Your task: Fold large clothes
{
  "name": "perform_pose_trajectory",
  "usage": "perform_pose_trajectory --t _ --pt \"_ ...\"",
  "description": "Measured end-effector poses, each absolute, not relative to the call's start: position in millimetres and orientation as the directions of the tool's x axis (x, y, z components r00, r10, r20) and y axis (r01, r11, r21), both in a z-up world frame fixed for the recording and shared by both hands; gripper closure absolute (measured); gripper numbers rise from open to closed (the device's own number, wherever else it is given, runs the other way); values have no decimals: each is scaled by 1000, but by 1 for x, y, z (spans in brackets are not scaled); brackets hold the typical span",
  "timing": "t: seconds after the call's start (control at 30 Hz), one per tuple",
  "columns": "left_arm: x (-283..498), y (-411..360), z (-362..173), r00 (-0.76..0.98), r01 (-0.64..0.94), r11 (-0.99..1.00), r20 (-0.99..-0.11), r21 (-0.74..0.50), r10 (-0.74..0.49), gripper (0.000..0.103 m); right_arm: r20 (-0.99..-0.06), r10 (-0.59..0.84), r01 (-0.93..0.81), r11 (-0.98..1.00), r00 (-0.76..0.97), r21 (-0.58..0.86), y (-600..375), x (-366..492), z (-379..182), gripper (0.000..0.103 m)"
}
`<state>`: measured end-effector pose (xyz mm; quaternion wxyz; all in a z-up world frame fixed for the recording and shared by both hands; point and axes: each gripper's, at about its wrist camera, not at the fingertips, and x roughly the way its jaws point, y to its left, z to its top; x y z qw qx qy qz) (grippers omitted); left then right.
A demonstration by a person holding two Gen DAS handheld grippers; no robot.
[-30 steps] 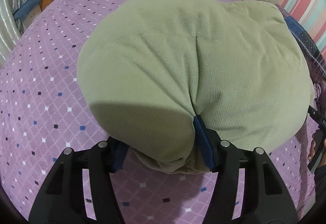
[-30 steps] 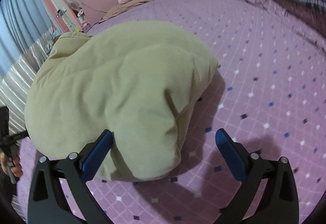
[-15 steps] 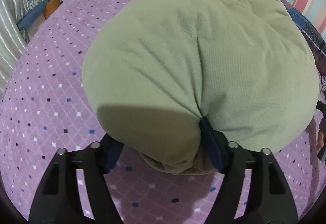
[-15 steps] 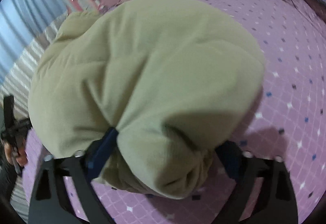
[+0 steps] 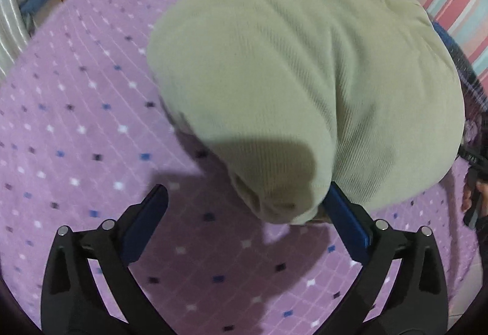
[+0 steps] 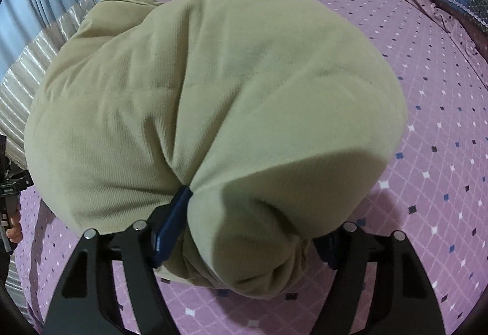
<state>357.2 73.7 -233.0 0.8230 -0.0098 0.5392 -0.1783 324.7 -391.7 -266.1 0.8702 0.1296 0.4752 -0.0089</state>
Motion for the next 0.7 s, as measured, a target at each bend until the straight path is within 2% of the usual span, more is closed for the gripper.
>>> perform_pose_trajectory --t 0.1,0.23,0.27,0.3,0.33,0.4,0.47,0.7 --pt "371 78 -234 349 245 919 -856 -309 -381 3 -833 108 136 967 542 214 -393 324 -266 29" --pt "381 66 -235 361 276 931 -872 -237 -329 3 -834 109 133 968 541 213 -398 323 -265 29" --pt "383 61 -232 359 291 932 -878 -217 -316 9 -833 106 134 968 543 211 -398 322 -265 29" --pt "384 57 -229 348 311 925 -879 -219 -325 28 -832 101 137 969 546 207 -397 322 -265 29" --pt "385 53 -226 332 334 914 -879 -229 -342 36 -831 97 139 969 548 205 -396 322 -265 29" --pt "386 39 -219 349 353 924 -896 -146 -274 43 -828 82 145 971 554 193 -393 321 -265 30" --pt "387 29 -217 366 363 929 -905 -76 -217 45 -827 65 151 972 559 178 -389 318 -265 30" --pt "393 16 -212 371 363 932 -917 1 -144 46 -835 -1 163 981 550 107 -377 318 -260 35"
